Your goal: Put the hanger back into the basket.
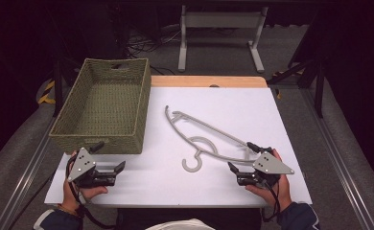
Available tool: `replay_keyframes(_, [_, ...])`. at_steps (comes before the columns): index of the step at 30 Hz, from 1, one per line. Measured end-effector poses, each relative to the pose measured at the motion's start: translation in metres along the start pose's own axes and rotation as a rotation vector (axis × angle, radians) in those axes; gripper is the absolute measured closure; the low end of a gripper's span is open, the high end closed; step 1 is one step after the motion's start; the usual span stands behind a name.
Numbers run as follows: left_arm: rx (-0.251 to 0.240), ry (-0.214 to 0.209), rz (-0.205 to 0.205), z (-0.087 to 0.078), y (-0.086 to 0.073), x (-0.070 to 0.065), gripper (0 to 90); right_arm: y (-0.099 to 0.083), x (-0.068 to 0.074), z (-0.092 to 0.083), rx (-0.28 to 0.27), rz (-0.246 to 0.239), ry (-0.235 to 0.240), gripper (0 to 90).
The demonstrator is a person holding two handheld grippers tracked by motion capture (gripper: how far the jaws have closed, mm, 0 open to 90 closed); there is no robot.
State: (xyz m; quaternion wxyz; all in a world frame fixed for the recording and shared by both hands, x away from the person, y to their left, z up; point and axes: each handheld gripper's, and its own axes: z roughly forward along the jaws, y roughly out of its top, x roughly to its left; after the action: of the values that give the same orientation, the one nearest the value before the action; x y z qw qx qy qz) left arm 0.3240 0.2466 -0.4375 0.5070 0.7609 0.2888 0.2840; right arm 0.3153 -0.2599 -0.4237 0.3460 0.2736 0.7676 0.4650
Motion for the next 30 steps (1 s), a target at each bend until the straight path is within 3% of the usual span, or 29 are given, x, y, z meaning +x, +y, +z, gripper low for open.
replay_keyframes(4, [0.021, -0.039, 0.027, 0.001, -0.001, -0.004, 4.1, -0.002, -0.005, 0.002, 0.026, 0.021, 0.017, 11.2])
replay_keyframes(8, [0.023, -0.038, 0.005, 0.002, -0.002, -0.003, 4.7, -0.003, -0.010, 0.004, 0.055, 0.042, 0.031, 10.6])
replay_keyframes(11, [0.025, -0.039, 0.017, 0.002, -0.003, -0.003, 5.6, -0.003, -0.017, 0.007, 0.098, 0.028, 0.051, 11.9])
replay_keyframes(14, [0.037, -0.041, 0.018, 0.000, -0.004, -0.004, 6.4, 0.000, -0.029, 0.011, 0.141, 0.039, 0.090, 17.2])
replay_keyframes(16, [0.037, -0.038, 0.015, 0.000, -0.005, -0.004, 6.5, 0.002, -0.036, 0.015, 0.172, 0.063, 0.145, 20.4])
replay_keyframes(19, [0.052, -0.031, 0.007, 0.000, -0.007, -0.003, 6.4, 0.005, -0.039, 0.024, 0.240, 0.042, 0.188, 23.6])
replay_keyframes(20, [0.052, -0.031, 0.007, 0.000, -0.007, -0.003, 6.4, 0.005, -0.039, 0.024, 0.240, 0.042, 0.188, 23.6])
replay_keyframes(21, [0.058, -0.029, 0.008, -0.001, -0.008, -0.003, 6.4, 0.007, -0.039, 0.026, 0.261, 0.033, 0.202, 25.2])
replay_keyframes(22, [0.060, -0.031, 0.002, -0.001, -0.008, -0.004, 6.4, 0.010, -0.039, 0.034, 0.329, 0.019, 0.249, 30.5])
replay_keyframes(24, [0.060, -0.029, 0.001, -0.001, -0.008, -0.003, 6.4, 0.011, -0.040, 0.038, 0.361, 0.009, 0.255, 32.2])
replay_keyframes(27, [0.069, -0.054, -0.009, 0.001, -0.008, -0.002, 6.4, 0.014, -0.041, 0.058, 0.551, 0.004, 0.279, 41.4])
replay_keyframes(30, [0.084, -0.062, -0.005, 0.003, -0.009, -0.002, 6.5, 0.014, -0.044, 0.070, 0.617, 0.025, 0.320, 46.8])
